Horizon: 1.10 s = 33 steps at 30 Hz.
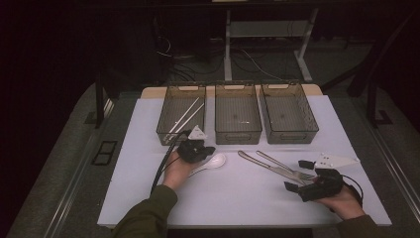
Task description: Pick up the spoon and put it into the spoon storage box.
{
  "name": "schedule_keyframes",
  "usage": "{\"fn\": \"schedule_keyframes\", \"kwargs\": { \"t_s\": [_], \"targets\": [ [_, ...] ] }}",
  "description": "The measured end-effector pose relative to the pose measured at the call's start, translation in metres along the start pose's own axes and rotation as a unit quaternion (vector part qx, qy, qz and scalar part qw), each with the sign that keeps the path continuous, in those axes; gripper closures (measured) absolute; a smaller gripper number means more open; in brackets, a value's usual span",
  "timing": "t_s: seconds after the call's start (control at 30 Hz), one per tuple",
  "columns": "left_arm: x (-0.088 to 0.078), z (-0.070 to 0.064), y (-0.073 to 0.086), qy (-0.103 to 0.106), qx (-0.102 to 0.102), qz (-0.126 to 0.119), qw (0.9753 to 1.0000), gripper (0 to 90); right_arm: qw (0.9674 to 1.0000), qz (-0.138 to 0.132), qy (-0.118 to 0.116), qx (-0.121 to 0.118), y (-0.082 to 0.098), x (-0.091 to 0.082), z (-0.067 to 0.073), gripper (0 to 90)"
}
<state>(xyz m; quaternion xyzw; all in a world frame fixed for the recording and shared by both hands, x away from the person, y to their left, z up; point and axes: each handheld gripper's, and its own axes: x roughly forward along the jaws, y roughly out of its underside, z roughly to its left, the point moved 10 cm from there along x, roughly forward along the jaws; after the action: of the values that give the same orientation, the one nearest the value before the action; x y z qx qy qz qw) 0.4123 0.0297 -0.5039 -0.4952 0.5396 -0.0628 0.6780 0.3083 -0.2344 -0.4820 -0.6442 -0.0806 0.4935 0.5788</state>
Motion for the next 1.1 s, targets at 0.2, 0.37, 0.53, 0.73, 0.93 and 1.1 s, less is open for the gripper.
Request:
{"fn": "schedule_keyframes", "kwargs": {
  "t_s": [0.2,0.37,0.53,0.73,0.93,1.1],
  "targets": [
    [0.012,-0.002,0.002,0.010,-0.001,0.022,0.9997,88.9,1.0000,-0.002,0.000,0.000,0.000,-0.001,-0.001,1.9],
    [0.015,-0.009,0.002,0.022,0.008,0.030,0.9993,89.0,1.0000,-0.003,-0.001,-0.001,0.000,-0.001,0.000,1.9],
    [0.014,-0.011,0.002,0.036,0.011,0.029,0.9988,89.0,1.0000,-0.003,0.000,0.000,-0.001,-0.001,0.000,1.9],
    [0.012,-0.017,0.001,0.056,0.007,0.028,0.9980,89.0,1.0000,-0.003,0.000,0.000,-0.001,-0.001,-0.001,1.9],
    [0.019,-0.029,0.006,0.064,0.033,0.054,0.9959,89.0,1.0000,-0.004,0.001,0.000,-0.001,-0.001,-0.001,1.9],
    [0.017,-0.027,0.004,0.059,0.029,0.048,0.9967,89.0,1.0000,-0.004,0.001,-0.001,-0.001,-0.002,-0.001,1.9]
  ]
}}
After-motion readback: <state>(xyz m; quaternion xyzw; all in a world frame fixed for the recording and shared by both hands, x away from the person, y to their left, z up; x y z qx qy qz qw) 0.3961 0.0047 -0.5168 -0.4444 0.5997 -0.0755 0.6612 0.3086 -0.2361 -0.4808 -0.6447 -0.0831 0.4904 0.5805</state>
